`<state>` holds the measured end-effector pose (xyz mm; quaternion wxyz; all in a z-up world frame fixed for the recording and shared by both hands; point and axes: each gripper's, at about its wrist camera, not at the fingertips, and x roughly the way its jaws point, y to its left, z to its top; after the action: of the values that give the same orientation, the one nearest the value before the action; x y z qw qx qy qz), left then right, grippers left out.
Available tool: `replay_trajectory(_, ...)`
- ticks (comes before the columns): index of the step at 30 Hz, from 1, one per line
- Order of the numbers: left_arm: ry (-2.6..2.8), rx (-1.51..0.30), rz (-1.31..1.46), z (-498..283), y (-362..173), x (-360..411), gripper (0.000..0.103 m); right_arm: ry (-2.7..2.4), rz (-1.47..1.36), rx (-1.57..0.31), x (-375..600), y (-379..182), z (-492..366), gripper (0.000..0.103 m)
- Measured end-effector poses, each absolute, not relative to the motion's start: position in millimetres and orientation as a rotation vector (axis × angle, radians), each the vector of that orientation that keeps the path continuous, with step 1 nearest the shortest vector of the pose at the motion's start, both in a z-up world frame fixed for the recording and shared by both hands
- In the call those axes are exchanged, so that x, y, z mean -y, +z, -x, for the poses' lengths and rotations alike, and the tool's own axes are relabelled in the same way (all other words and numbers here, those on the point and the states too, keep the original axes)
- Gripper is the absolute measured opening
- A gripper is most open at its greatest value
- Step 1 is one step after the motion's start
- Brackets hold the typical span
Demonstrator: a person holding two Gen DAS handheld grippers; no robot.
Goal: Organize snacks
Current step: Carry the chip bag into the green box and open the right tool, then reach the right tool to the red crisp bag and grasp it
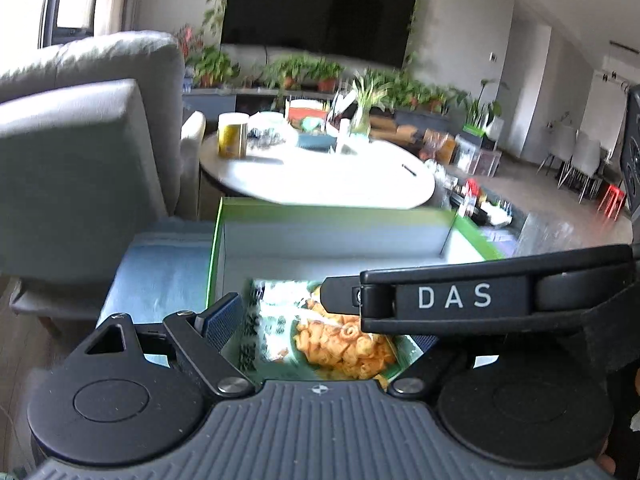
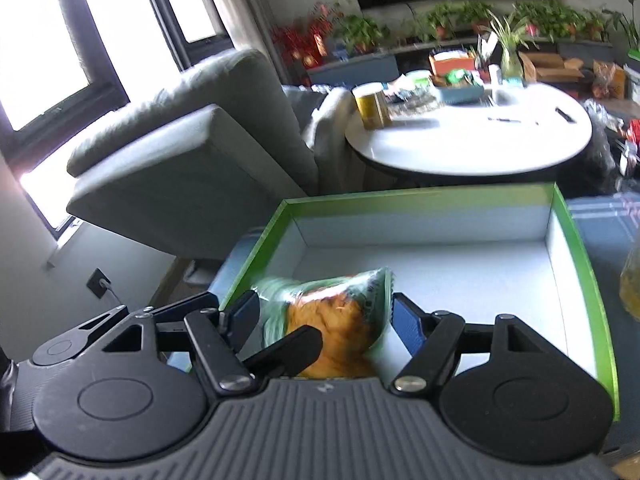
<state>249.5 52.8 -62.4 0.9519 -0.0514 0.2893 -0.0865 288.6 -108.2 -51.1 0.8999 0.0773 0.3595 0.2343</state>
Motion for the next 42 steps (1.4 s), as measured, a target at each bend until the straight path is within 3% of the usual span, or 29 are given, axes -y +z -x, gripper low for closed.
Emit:
replay_trajectory(8, -0.158, -0.637, 0.041, -245.2, -77.7, -42.6, 0.085, 0.439, -0.164, -0.873, 115.3, -77.0, -287.4, 0.08)
replay_trajectory(31, -0.174, -0.675, 0.149, -183.6, -67.1, -46.0, 0.086, 0.482, -0.147, -0.86, 117.0, -62.0, -231.3, 0.08)
replay_trajectory(42, -0.187, -0.557, 0.168, -131.6, -37.3, -41.1, 0.086, 0.434, -0.276, -0.604, 189.8, -12.7, -182.3, 0.08)
